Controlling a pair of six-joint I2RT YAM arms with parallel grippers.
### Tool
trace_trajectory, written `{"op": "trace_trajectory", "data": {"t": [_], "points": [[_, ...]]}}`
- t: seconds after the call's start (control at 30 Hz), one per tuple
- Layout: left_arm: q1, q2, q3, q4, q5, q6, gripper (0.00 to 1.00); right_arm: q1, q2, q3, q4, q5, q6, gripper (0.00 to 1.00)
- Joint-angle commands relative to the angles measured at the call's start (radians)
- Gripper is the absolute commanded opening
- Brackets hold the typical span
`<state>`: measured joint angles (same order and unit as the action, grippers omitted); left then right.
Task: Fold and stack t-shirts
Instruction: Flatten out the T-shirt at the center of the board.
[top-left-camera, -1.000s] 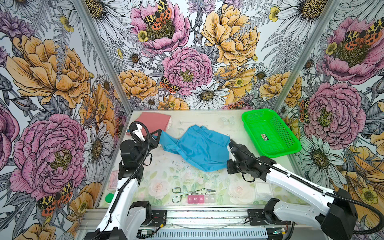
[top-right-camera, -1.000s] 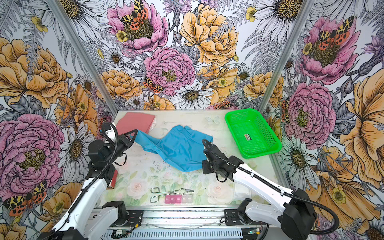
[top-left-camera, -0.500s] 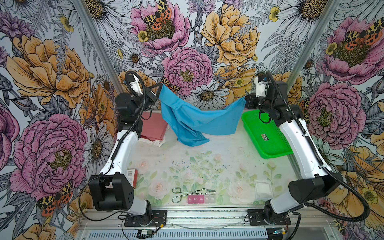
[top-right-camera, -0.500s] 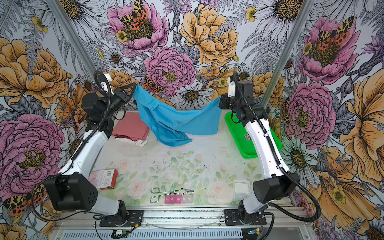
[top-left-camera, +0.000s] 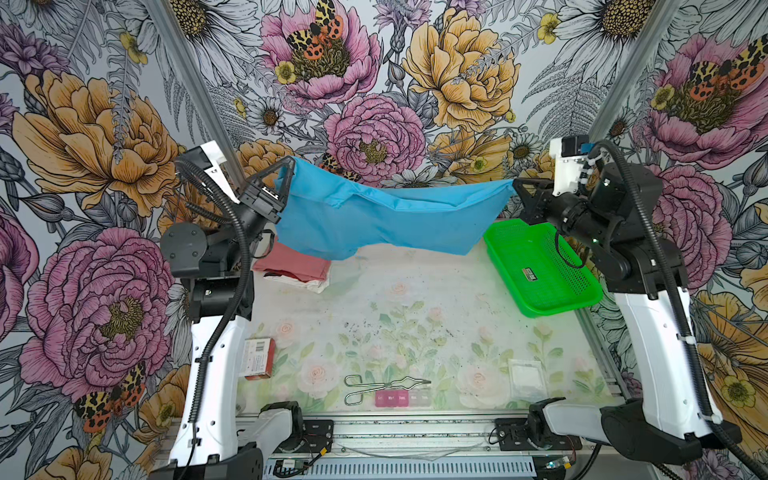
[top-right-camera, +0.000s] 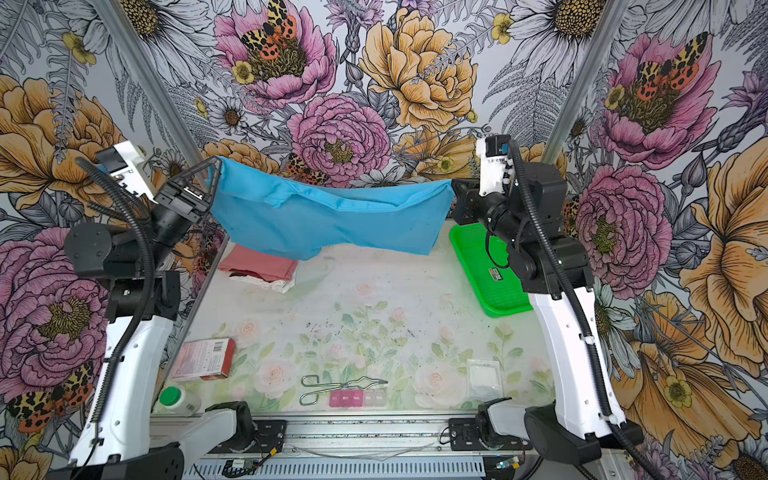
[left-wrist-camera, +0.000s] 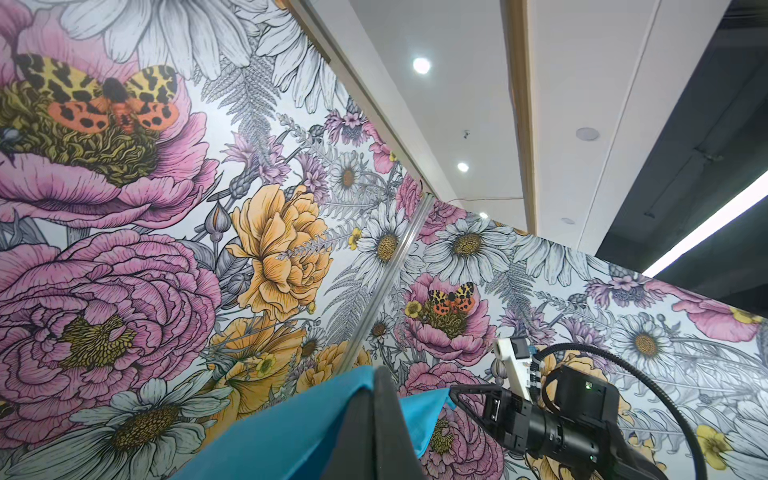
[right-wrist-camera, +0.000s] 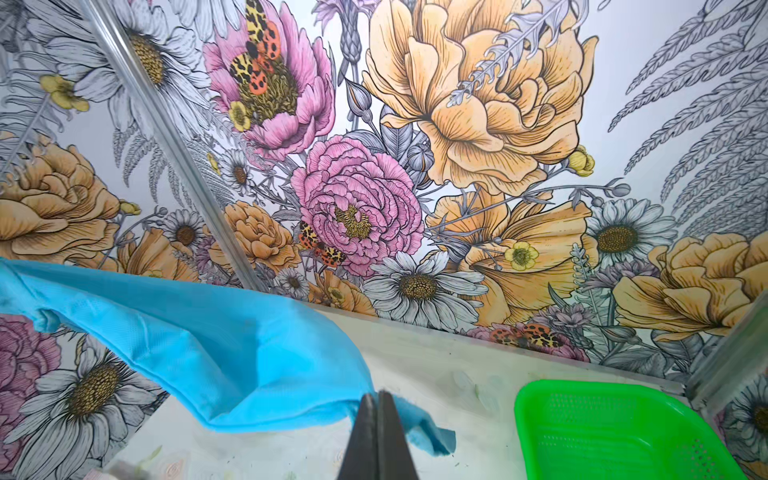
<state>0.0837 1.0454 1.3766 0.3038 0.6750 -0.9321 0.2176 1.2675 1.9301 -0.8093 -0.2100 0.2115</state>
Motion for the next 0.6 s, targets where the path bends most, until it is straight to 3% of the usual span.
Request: {"op": "trace_trajectory", "data": {"t": [0.0,0.27,0.43,0.57], "points": [[0.010,0.061,0.002,-0.109,0.001,0.044,0.00,-0.026,0.027,-0.019,-0.014,0.027,0.025,0.00],[-0.004,0.397,0.093,-0.185,0.031,0.106,0.00,-0.104,0.314,0.019,-0.013,-0.084,0.057,0.00],[-0.012,0.558,0.291,-0.178,0.035,0.070,0.00,-0.152,0.490,0.220,-0.017,-0.132,0.068,0.00],[-0.021,0.579,0.419,-0.172,0.047,0.042,0.00,-0.185,0.511,0.367,-0.038,-0.155,0.090,0.00]]}}
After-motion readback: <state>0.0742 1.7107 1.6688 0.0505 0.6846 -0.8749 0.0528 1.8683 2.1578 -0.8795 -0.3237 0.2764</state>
